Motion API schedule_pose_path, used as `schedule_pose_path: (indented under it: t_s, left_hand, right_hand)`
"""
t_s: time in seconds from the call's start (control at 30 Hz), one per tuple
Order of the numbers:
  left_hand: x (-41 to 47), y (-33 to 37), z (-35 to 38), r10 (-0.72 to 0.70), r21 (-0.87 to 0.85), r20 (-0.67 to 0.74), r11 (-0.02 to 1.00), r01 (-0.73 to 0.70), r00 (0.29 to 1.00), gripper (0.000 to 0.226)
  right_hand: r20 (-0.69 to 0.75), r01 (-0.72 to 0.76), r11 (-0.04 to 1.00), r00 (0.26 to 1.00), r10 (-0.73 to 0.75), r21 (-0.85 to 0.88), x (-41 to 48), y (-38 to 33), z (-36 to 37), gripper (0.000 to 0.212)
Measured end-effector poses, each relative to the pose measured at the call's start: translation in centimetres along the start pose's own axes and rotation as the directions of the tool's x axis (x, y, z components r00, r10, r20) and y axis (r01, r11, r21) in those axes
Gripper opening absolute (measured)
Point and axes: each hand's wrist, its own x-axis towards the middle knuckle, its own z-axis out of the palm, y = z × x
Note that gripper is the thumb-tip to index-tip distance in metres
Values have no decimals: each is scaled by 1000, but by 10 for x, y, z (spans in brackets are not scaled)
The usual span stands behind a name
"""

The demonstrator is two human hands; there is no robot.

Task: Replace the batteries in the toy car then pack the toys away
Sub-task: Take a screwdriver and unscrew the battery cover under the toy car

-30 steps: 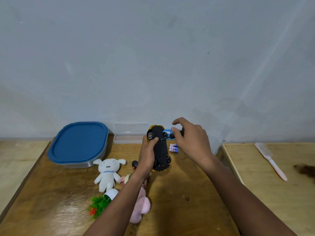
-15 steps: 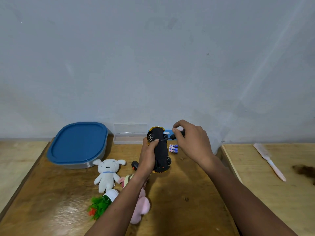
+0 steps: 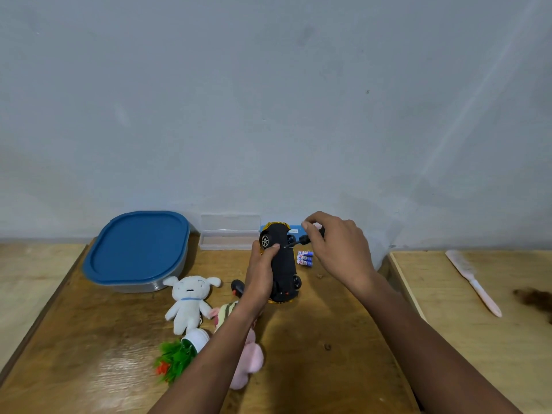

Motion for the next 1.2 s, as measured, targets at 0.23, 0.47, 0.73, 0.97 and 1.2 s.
schedule_pose_path:
  t_s: [0.23,0.47,0.73,0.97,1.2]
  left_hand:
    - [2,0,-2,-8,2,-19,1000,8,1000,36]
    - [0,-1,-2,-9,13,-24,1000,9,1000,21]
    - [-1,0,0,-33,-27,-36,999,32,999,41]
    - [-2,0,-2,-46,-41,-52,998,44,998,41]
    - [-4,-1,-3,-54,-32,-44,998,52,998,40]
  right_hand:
    - [96,-3,995,995,-7,104,1,0,0,33]
    - [29,-31,998,999,29,55,2,4,6,16]
    - [100,-22,994,995,11,106,2,3,5,29]
    - [94,-14,990,996,1,143,4,7,7,25]
    - [152,-39,999,988,33,33,4,4,4,34]
